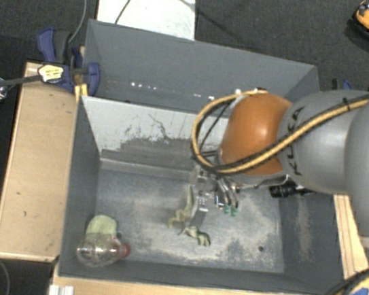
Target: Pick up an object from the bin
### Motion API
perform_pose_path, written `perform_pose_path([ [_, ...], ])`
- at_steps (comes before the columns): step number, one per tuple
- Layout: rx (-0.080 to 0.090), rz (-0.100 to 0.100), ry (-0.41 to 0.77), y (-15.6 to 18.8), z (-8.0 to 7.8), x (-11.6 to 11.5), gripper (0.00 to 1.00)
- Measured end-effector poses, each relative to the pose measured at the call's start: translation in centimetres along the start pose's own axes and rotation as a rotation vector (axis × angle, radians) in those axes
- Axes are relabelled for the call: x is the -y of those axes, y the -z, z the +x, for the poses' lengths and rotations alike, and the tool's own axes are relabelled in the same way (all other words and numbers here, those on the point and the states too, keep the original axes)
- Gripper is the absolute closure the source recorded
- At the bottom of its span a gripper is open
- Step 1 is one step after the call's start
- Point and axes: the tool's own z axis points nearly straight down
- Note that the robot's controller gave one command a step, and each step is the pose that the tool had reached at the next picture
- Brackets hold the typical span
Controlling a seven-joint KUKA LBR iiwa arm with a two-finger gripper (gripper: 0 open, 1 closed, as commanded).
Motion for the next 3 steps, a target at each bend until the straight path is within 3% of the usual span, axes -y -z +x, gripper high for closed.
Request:
perform_pose_path([
  [1,-0.010,0.000,0.033,-2.1,-0.3,-0.3,0.00],
  [2,-0.004,-0.008,-0.141,-2.4,2.0,1.9,1.00],
  [3,-0.004,-0.007,-0.142,-2.4,2.0,1.9,1.00],
])
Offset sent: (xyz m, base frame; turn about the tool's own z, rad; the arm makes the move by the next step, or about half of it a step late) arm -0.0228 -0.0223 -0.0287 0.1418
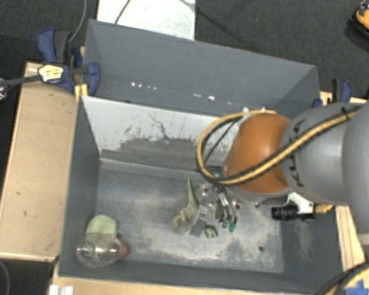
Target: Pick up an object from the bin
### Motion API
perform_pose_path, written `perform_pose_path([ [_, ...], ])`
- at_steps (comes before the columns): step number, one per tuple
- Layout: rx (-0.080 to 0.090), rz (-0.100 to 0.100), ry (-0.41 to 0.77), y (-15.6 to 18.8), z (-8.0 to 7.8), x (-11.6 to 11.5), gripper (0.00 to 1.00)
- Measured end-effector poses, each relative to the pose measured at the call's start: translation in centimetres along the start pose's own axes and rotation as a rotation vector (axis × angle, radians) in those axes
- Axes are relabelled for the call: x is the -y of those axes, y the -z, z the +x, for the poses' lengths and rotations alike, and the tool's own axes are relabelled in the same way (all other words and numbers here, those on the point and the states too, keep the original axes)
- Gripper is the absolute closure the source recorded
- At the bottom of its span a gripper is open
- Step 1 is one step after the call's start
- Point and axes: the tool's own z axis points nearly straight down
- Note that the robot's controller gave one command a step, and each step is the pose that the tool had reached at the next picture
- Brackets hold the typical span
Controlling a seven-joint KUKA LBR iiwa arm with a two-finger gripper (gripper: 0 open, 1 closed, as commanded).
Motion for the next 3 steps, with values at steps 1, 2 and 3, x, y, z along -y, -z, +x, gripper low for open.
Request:
perform_pose_path([
  [1,-0.002,0.002,-0.008,3.8,-0.4,-0.2,1.00],
  [2,0.007,-0.001,-0.009,7.0,-0.6,-0.4,1.00],
  [3,0.009,-0.001,0.025,23.9,-2.7,-1.2,1.00],
])
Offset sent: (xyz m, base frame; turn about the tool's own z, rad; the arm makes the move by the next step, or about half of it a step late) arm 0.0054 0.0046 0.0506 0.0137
